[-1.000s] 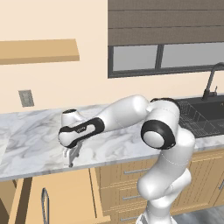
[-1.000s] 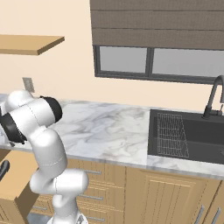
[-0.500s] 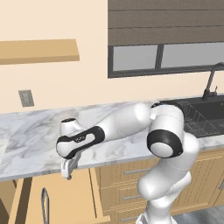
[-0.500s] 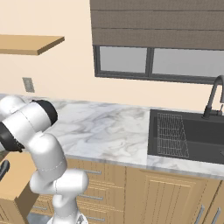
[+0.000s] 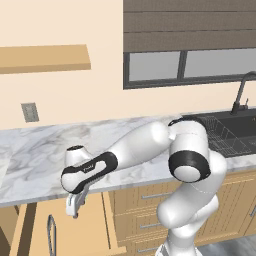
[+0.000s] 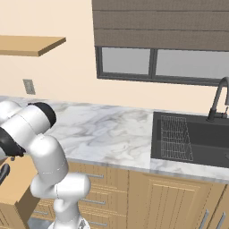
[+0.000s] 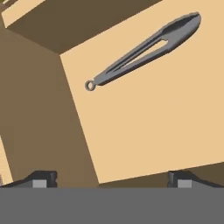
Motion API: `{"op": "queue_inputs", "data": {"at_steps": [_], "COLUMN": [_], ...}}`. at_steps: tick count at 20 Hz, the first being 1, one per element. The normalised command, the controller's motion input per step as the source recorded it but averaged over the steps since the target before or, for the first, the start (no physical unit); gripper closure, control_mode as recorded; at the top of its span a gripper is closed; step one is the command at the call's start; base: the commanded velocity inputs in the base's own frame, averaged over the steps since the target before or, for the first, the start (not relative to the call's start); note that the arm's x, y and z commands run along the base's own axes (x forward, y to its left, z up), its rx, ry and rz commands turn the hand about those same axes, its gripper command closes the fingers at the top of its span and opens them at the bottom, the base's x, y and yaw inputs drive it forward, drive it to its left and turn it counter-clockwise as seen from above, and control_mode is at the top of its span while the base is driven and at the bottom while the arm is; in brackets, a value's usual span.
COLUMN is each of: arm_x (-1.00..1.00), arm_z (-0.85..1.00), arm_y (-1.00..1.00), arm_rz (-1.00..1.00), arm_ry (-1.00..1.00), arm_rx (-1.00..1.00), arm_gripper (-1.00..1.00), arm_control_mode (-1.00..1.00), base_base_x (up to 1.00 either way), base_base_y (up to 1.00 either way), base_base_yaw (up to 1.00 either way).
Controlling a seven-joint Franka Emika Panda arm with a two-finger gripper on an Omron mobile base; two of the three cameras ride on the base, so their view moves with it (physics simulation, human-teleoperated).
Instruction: Take the tongs from the drawer on the left and place them on the dining counter next to the tray containing the kebab skewer.
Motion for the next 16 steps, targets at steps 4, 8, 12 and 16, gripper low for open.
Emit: {"op": "queue_inputs", "data": {"at_steps": [4,8,12,16], "arm_x": [-0.19,0.00,0.00,0.00], "arm_z": [-0.15,0.00,-0.09,-0.23], "arm_y": [0.21,0.03,0.02,0.22], "arm_rz": [0.03,0.02,-0.02,-0.25], "arm_ry": [0.01,0.01,0.06,0.10], "arm_rx": [0.00,0.00,0.00,0.00], "arm_gripper": [-1.00,-1.00,-1.00,-1.00], "arm_control_mode": [-1.00,-1.00,-1.00,-1.00], "base_base_x": [0.00,0.00,0.00,0.00], "base_base_y": [0.00,0.00,0.00,0.00], "base_base_yaw": [0.00,0.00,0.00,0.00]}}
